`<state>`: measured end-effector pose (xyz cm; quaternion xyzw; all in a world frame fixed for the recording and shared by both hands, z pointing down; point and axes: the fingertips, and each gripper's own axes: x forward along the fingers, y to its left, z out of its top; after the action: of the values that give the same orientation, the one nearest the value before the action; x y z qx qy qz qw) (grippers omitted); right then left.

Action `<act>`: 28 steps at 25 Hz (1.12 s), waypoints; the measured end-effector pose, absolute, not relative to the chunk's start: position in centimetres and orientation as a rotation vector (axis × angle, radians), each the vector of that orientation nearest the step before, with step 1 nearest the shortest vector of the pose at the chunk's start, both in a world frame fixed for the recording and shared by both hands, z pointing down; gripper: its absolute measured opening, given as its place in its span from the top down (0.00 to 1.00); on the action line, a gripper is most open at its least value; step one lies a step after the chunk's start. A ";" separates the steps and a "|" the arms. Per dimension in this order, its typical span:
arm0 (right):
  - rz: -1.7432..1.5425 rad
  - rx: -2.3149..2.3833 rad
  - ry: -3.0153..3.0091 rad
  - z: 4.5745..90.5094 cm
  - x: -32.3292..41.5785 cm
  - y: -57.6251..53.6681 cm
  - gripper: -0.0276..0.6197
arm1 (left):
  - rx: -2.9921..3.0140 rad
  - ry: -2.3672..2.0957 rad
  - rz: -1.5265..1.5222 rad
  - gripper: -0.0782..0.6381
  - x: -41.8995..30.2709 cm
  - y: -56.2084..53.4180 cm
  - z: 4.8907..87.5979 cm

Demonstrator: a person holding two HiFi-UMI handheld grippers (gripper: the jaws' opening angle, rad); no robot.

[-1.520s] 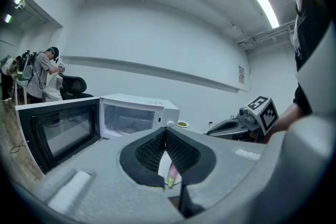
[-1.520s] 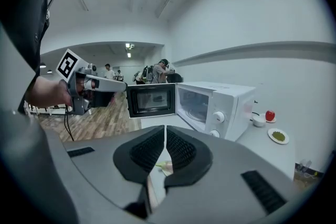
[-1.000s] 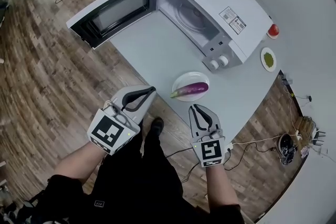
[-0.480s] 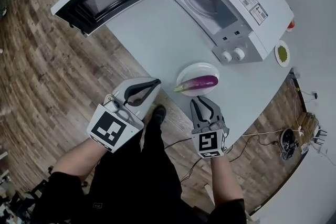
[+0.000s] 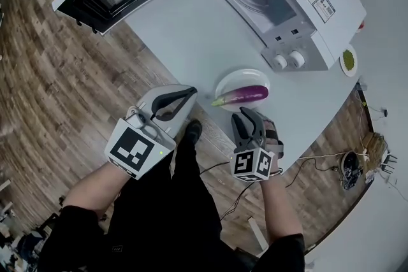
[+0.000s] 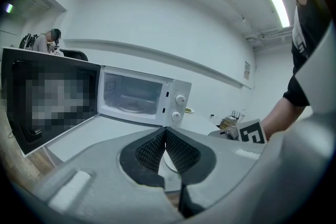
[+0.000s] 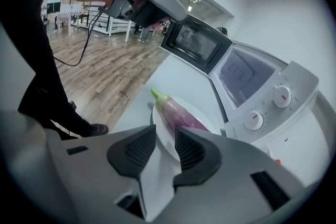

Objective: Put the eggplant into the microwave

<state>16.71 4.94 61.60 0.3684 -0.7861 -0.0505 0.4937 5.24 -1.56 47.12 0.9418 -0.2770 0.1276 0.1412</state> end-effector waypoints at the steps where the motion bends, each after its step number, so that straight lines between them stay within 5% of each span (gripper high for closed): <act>1: -0.135 0.882 -1.891 61.8 16.8 4.9 0.77 | 2.721 -0.795 0.362 0.88 5.3 -1.5 47.0; 20: -0.436 0.705 -1.630 63.8 17.9 4.1 0.73 | 2.705 -0.846 0.356 0.88 4.2 -1.8 46.4; 28: -0.563 0.655 -1.538 64.6 17.3 4.5 0.89 | 2.719 -0.856 0.373 0.88 3.7 -1.7 46.2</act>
<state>17.33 4.48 64.60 0.2869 -0.6730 -0.2463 0.6357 3.74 -1.65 46.24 0.9374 -0.2950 0.1285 0.1330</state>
